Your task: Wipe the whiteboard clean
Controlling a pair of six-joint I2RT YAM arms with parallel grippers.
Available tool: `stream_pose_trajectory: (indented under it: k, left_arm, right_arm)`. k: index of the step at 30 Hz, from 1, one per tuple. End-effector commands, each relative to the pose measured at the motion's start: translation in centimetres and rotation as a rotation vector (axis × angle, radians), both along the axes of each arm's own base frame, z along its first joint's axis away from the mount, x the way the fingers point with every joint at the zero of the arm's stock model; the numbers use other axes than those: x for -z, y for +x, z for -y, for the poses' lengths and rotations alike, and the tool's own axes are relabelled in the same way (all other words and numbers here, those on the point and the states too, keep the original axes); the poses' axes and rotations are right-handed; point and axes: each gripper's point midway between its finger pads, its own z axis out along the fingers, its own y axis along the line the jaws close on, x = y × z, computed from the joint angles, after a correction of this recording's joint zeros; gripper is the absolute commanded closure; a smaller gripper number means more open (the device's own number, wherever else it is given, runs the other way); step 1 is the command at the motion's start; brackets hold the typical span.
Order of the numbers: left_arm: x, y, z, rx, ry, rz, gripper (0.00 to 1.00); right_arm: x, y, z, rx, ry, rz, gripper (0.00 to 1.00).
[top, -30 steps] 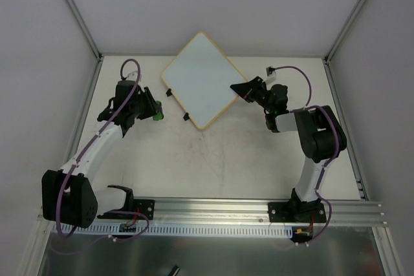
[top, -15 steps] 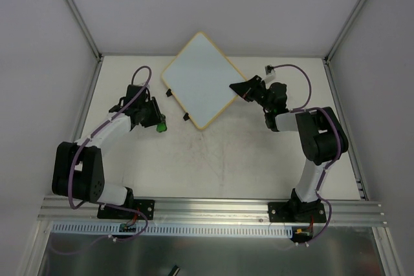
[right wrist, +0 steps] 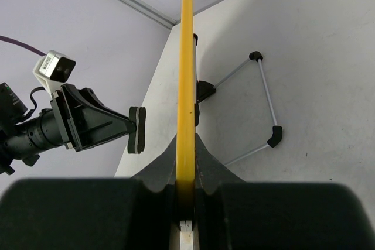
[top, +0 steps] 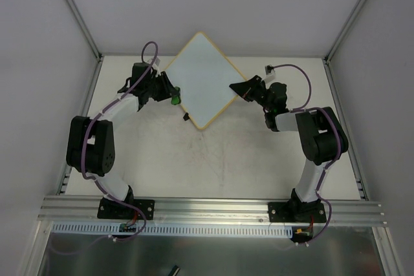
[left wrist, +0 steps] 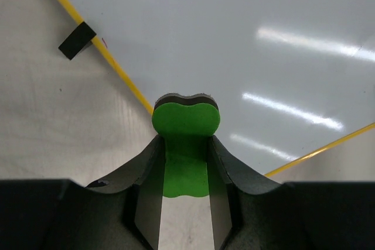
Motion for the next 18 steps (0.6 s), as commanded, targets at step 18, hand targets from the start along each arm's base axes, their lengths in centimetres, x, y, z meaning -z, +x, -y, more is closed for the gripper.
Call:
stream_pose_trajectory:
  k: [18]
  left_arm:
    - [-3.7,1.2,-0.1,-0.014,-0.022,0.248,1.00]
  right_arm:
    - [-7.6,-1.3,-0.5,-0.107,0.040,0.098,1.00]
